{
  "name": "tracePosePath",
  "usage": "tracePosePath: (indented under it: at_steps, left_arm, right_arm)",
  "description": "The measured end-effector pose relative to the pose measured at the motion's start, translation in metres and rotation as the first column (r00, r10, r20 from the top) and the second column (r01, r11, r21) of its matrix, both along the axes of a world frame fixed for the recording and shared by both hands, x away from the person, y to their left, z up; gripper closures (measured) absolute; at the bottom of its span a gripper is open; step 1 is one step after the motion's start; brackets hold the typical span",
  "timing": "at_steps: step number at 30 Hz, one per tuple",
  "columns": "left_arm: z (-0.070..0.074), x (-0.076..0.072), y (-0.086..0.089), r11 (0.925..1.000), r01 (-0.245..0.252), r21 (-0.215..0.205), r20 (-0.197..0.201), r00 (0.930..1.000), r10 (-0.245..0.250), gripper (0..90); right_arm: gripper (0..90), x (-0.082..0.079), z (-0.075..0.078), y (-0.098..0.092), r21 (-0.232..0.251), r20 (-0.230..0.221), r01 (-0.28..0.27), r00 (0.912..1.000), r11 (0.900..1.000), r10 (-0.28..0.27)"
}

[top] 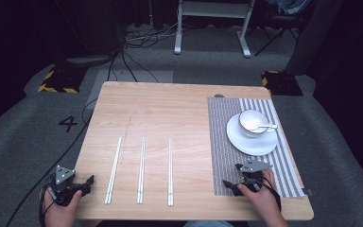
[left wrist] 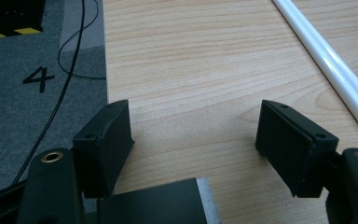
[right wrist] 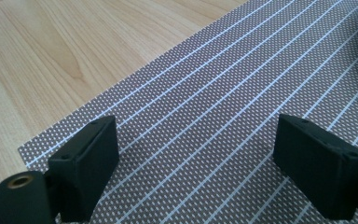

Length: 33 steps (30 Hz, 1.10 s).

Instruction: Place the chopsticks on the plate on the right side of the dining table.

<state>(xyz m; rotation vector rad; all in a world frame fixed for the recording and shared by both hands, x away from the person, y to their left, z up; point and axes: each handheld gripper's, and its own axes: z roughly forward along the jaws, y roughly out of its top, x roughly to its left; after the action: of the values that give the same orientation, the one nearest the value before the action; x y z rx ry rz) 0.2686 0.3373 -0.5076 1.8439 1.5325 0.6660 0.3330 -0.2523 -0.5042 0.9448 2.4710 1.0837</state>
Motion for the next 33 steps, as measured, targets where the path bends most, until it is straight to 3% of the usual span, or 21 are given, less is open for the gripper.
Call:
tracePosePath:
  at_steps: [10,15,19,33]
  left_arm:
    - [0.000,0.000,-0.001,1.0000,-0.006,-0.001,0.002,1.0000,0.006,26.5]
    - [0.000,-0.001,-0.001,1.0000,-0.006,-0.001,0.002,1.0000,0.006,26.5]
    - [0.000,0.000,-0.001,1.0000,-0.007,-0.002,0.002,1.0000,0.007,26.5]
    - [-0.001,-0.001,0.001,1.0000,0.009,-0.002,0.005,0.9999,-0.009,26.4]
  right_arm:
    - [15.5,-0.002,0.000,-0.001,0.004,0.005,0.003,1.0000,1.000,-0.003]
    - [20.3,-0.005,0.005,-0.002,0.025,-0.028,0.020,0.9994,0.999,-0.020]
    - [23.7,-0.006,0.017,0.005,0.018,-0.057,-0.001,0.9984,1.000,0.002]
    - [25.1,0.005,0.041,0.038,0.037,-0.012,-0.065,0.9978,0.997,0.065]
